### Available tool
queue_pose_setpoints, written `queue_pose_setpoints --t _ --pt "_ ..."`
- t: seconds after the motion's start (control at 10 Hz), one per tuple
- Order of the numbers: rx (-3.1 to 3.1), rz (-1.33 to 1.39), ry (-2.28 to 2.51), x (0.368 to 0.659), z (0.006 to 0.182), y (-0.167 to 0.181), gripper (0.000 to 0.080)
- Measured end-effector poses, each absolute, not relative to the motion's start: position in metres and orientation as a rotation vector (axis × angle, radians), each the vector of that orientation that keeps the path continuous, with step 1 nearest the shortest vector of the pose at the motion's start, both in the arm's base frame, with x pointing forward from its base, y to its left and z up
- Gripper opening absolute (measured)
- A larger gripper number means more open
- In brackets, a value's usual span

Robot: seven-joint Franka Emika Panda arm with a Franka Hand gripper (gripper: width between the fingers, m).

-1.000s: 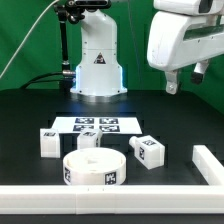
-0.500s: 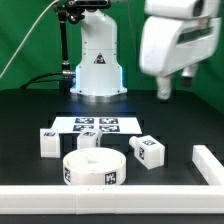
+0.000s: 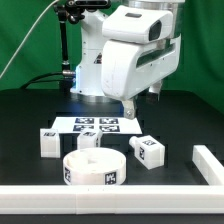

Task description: Assemble stool

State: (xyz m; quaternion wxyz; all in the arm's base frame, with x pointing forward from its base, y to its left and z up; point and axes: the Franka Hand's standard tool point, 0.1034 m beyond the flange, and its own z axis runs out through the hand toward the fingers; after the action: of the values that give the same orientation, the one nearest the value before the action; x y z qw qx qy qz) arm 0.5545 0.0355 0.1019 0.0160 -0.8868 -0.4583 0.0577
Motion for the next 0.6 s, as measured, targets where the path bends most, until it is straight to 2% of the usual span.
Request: queue_pose_setpoints --t 0.3,0.6 --pt "-2.706 0.157 -1.519 0.556 0.097 0.029 0.065" --pt "-2.607 0.095 -1.684 0.557 0.072 -0.009 0.065"
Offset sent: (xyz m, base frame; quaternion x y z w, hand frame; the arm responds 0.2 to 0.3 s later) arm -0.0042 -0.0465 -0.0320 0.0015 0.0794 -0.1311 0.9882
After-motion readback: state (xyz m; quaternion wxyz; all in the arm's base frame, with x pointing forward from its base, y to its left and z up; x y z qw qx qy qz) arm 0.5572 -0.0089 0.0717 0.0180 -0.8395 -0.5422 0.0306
